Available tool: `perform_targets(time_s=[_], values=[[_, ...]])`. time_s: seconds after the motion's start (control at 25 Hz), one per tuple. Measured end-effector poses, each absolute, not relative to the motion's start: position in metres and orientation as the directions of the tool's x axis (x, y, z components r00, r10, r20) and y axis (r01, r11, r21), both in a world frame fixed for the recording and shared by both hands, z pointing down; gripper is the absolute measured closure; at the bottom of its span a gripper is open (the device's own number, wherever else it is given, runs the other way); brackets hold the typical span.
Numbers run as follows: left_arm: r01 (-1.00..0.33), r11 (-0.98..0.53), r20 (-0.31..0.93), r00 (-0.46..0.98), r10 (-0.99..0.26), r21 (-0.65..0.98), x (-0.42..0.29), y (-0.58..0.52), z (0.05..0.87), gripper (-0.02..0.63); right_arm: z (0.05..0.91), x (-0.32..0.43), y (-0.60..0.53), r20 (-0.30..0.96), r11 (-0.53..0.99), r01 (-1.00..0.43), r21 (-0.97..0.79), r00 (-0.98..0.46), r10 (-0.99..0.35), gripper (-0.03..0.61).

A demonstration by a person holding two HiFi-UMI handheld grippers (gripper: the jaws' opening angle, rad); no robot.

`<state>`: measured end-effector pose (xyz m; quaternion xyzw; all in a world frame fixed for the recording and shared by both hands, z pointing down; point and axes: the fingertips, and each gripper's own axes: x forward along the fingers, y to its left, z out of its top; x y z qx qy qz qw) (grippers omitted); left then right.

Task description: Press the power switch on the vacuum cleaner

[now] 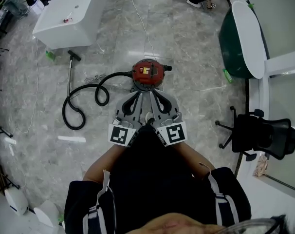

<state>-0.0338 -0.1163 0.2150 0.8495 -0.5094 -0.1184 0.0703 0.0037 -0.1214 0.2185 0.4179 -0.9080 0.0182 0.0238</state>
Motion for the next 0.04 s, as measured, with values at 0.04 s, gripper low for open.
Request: perform_targets(time_s=[0.04], values=[[-0.848,-0.472,-0.136,0.452,-0.881,0.242,-0.0346,-0.1156,0.2139,0.595,0.2172,0.0027,-0.1197,0.055,0.651,-0.759,-0.014,-0.650,-0.758,0.563]])
